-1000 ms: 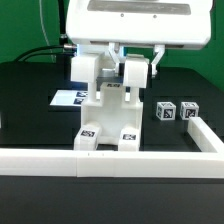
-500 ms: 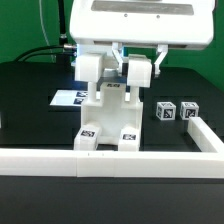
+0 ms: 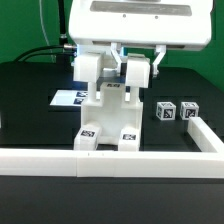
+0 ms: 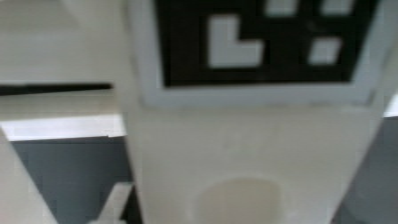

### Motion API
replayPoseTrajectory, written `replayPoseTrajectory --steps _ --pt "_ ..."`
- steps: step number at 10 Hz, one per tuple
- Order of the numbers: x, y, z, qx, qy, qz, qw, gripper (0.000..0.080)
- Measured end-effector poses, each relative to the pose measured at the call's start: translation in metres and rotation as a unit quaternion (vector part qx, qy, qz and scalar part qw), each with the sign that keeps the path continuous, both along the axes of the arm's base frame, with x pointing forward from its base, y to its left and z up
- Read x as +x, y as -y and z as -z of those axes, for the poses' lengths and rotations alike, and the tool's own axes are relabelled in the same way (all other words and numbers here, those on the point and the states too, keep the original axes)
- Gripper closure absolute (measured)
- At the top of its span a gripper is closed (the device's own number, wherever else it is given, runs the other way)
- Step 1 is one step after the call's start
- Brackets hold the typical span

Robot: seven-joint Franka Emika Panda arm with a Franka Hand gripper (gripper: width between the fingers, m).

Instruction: Assemble chair

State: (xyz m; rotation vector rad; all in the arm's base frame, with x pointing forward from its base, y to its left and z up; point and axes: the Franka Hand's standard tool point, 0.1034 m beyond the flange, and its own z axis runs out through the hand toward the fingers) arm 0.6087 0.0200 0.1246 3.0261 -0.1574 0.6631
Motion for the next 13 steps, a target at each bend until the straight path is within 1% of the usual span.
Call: replayPoseTrajectory --steps 1,2,7,8,9,10,13 --pt "0.0054 0.0075 -0.0013 -0.005 0.002 -0.004 1.0 0.0514" --pt "0.0072 0.0113 -0.002 -0.006 0.003 -0.002 1.0 0.0514" --pt "0.007 0.0109 -0.0018 -0.006 0.003 -0.002 1.0 0.0514" --pt "0.007 0.0096 -0.0017 -0.004 0.003 0.0 1.0 0.0514" --pt "0.0066 0.0047 -0.001 -0.002 0.003 -0.001 1.0 0.0514" --pt "0.0062 0.0044 -0.0009 -0.001 0.002 0.0 1.0 0.0514" --pt "-0.0021 0.0029 0.0003 0.001 -0.002 -0.001 1.0 0.0514"
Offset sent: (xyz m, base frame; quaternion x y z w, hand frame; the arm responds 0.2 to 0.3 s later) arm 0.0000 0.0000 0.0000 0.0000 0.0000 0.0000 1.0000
